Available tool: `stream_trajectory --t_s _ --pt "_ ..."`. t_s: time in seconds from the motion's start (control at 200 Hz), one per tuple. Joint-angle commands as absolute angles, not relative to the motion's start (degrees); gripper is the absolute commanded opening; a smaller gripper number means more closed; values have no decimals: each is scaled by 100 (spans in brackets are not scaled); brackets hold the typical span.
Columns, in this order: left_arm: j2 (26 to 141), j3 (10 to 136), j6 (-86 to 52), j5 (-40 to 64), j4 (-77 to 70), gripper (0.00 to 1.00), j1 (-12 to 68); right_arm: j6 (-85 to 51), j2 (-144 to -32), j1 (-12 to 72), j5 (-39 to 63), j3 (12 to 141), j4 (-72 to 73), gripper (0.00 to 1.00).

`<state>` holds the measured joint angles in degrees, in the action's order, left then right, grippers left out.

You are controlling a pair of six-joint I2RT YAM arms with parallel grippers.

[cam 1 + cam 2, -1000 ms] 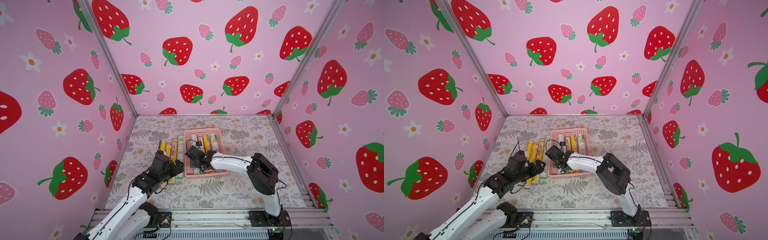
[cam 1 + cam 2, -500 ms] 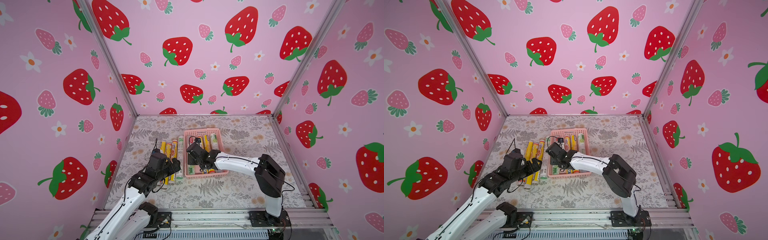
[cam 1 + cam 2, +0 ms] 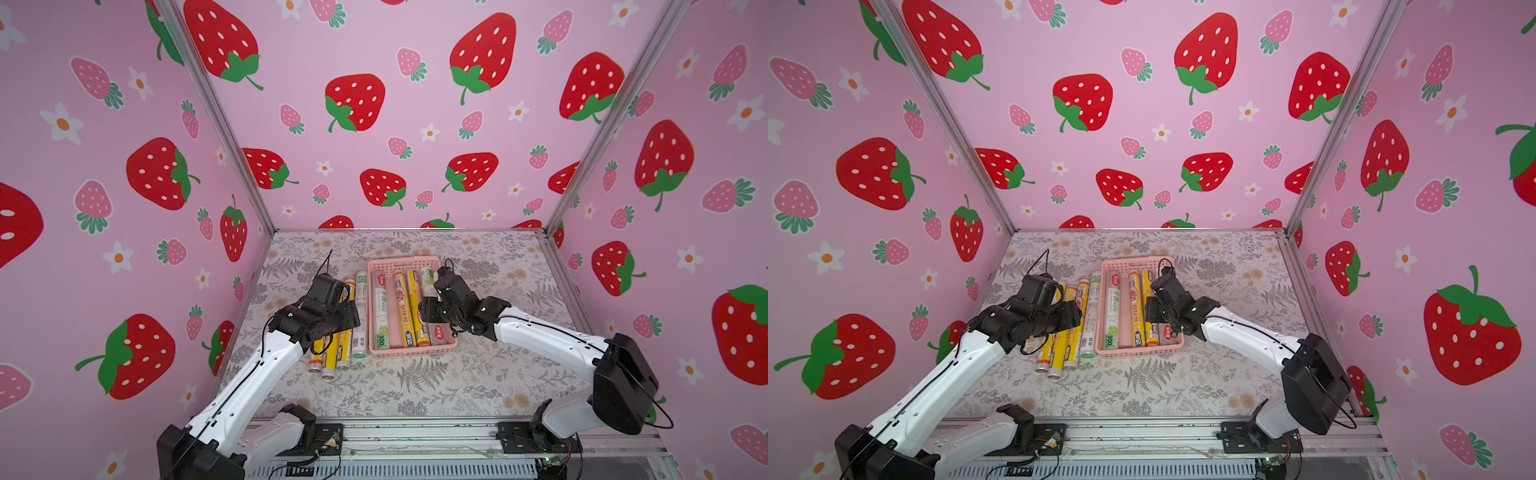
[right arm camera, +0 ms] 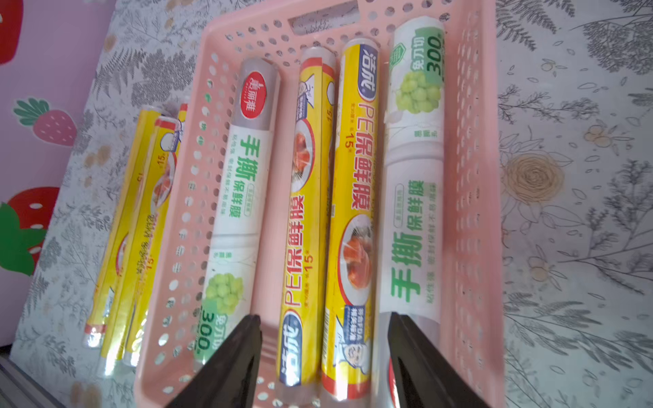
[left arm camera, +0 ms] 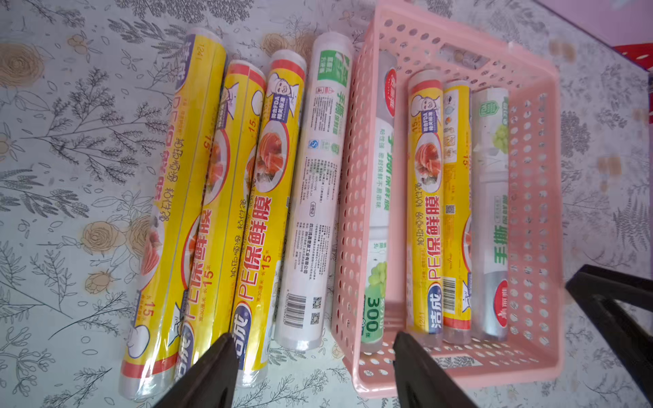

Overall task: Put the plastic wrap into the basket
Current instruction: Pick up the plastic wrap from the center of the board.

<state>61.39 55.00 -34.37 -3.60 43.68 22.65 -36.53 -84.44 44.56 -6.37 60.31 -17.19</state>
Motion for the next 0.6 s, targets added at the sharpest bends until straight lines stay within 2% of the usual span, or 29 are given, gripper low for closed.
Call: stream_trajectory --t_s 0.0,0.175,0.595 --pt "6214 5033 -3338 -155 4299 68 2242 -3132 -8181 4488 -428 5997 -2032 62" --pt "6610 4807 -3392 -167 3909 65 2243 -3178 -7899 4102 -139 5531 -1797 62" --pt "7667 4590 -3287 131 2574 65 2239 -3022 -7816 4070 -90 5379 -1851 62"
